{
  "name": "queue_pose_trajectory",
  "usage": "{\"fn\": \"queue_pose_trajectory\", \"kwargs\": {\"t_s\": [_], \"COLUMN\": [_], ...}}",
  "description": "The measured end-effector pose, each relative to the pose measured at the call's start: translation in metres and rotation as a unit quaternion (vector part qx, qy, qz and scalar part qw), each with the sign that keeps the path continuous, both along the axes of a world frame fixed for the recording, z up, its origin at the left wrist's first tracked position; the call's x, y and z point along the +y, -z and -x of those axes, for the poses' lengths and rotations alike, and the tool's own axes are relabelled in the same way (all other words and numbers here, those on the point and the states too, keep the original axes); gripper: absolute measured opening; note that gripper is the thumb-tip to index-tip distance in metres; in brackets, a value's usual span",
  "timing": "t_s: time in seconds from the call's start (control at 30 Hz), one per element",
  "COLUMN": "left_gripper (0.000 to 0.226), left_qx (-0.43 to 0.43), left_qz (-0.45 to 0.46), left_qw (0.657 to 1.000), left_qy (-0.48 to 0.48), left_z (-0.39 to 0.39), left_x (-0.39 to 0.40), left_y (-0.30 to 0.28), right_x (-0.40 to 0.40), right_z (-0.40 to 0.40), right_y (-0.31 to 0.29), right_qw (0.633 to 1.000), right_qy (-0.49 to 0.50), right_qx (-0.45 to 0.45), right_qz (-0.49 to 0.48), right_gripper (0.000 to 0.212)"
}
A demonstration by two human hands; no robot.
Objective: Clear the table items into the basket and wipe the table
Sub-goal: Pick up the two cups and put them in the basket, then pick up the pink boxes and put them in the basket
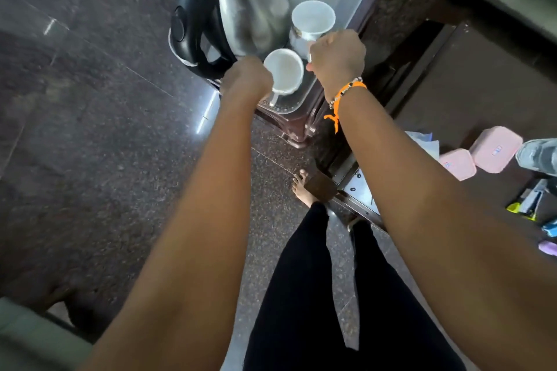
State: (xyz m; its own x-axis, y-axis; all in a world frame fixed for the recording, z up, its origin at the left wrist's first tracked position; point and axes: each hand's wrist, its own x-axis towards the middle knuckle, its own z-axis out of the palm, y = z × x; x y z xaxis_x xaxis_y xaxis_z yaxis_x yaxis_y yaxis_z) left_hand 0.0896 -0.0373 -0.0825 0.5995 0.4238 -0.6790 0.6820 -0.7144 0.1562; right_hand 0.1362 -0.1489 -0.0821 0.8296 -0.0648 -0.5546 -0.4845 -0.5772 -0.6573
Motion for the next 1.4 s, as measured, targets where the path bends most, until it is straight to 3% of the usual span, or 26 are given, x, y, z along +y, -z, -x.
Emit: {"fn": "queue_pose_trajectory", "kwargs": {"t_s": [0.1,0.3,0.47,0.67,0.8,0.9,1.03,1.17,1.27,1.4], "left_gripper": [0.036,0.036,0.036,0.028,0.025,0.016,0.013,0.025,0.037,0.046], "left_qx": [0.019,0.013,-0.07,-0.225,-0.187,-0.136,-0.086,-0.106,-0.116,-0.065], "left_qz": [-0.005,-0.045,-0.062,0.057,0.194,0.233,0.226,0.241,0.193,0.122], "left_qw": [1.0,0.999,0.995,0.972,0.963,0.963,0.967,0.96,0.968,0.982], "left_qy": [0.007,0.009,-0.041,-0.043,-0.016,0.023,0.081,0.097,0.108,0.126], "left_z": [-0.007,-0.008,0.006,0.034,0.049,0.056,0.058,0.042,0.024,0.01], "left_x": [-0.004,-0.006,-0.021,-0.096,-0.162,-0.211,-0.277,-0.331,-0.358,-0.379], "left_y": [0.006,0.014,0.004,-0.023,-0.024,-0.011,0.014,0.039,0.062,0.094], "right_x": [0.007,0.004,-0.013,-0.084,-0.169,-0.23,-0.305,-0.356,-0.384,-0.4], "right_z": [0.002,0.0,0.009,0.051,0.084,0.102,0.112,0.103,0.087,0.071], "right_y": [0.005,0.016,0.01,0.005,0.012,0.019,0.038,0.072,0.103,0.127], "right_qw": [0.994,0.97,0.956,0.986,0.992,0.99,0.977,0.946,0.94,0.92], "right_qy": [-0.018,-0.114,-0.179,-0.081,-0.018,0.061,0.186,0.316,0.328,0.348], "right_qx": [-0.033,-0.06,-0.104,-0.101,-0.069,-0.045,-0.014,0.028,0.095,0.172], "right_qz": [0.102,0.208,0.207,0.109,0.108,0.122,0.102,0.073,0.021,-0.06], "right_gripper": [0.025,0.023,0.025,0.026,0.022,0.019,0.021,0.022,0.022,0.017]}}
